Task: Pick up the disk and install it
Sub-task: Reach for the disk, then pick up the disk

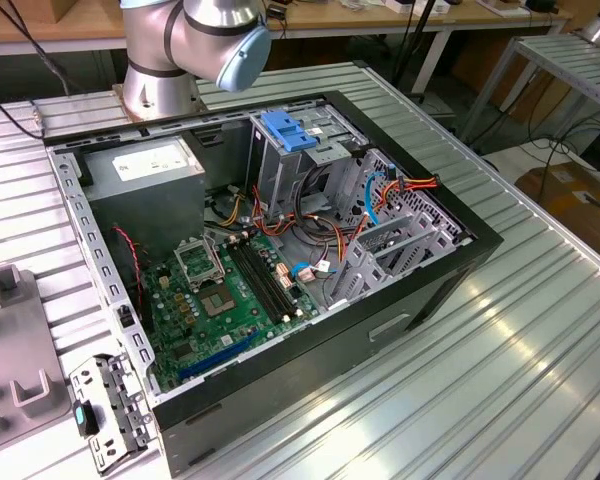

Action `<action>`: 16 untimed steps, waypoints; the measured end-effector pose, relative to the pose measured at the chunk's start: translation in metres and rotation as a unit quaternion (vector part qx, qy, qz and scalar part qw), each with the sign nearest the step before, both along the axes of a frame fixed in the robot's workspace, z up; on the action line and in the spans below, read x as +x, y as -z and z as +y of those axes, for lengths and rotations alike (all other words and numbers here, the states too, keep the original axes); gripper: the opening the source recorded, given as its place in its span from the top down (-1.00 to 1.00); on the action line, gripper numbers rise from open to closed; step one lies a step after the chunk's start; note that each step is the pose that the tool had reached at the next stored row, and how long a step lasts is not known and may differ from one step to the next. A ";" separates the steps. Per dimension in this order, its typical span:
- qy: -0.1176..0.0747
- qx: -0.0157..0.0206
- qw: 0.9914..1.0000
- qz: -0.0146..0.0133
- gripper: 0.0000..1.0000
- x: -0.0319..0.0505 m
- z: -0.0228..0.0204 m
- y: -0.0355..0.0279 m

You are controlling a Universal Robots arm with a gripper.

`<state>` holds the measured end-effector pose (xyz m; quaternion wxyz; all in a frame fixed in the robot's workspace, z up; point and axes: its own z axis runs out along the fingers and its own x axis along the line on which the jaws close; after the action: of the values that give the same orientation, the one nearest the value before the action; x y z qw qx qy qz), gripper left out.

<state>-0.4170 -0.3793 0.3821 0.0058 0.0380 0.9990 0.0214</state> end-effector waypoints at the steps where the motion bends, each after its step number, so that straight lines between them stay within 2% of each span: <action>1: 0.000 0.000 1.000 0.000 0.79 -0.0069 0.0014 0.0003; 3: 0.000 0.000 1.000 0.000 0.79 -0.0171 0.0033 0.0008; 5: 0.000 0.000 1.000 0.000 0.79 -0.0348 0.0059 0.0014; 10: 0.000 0.000 1.000 0.000 0.79 -0.0599 0.0092 0.0021; 11: 0.000 0.000 1.000 0.001 0.79 -0.0634 0.0102 0.0022; 14: 0.000 0.000 1.000 0.000 0.79 -0.0634 0.0104 0.0023; 16: 0.000 0.000 1.000 0.000 0.79 -0.0635 0.0120 0.0025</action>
<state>-0.4805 -0.3673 0.3796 0.0053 0.0380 0.9990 0.0214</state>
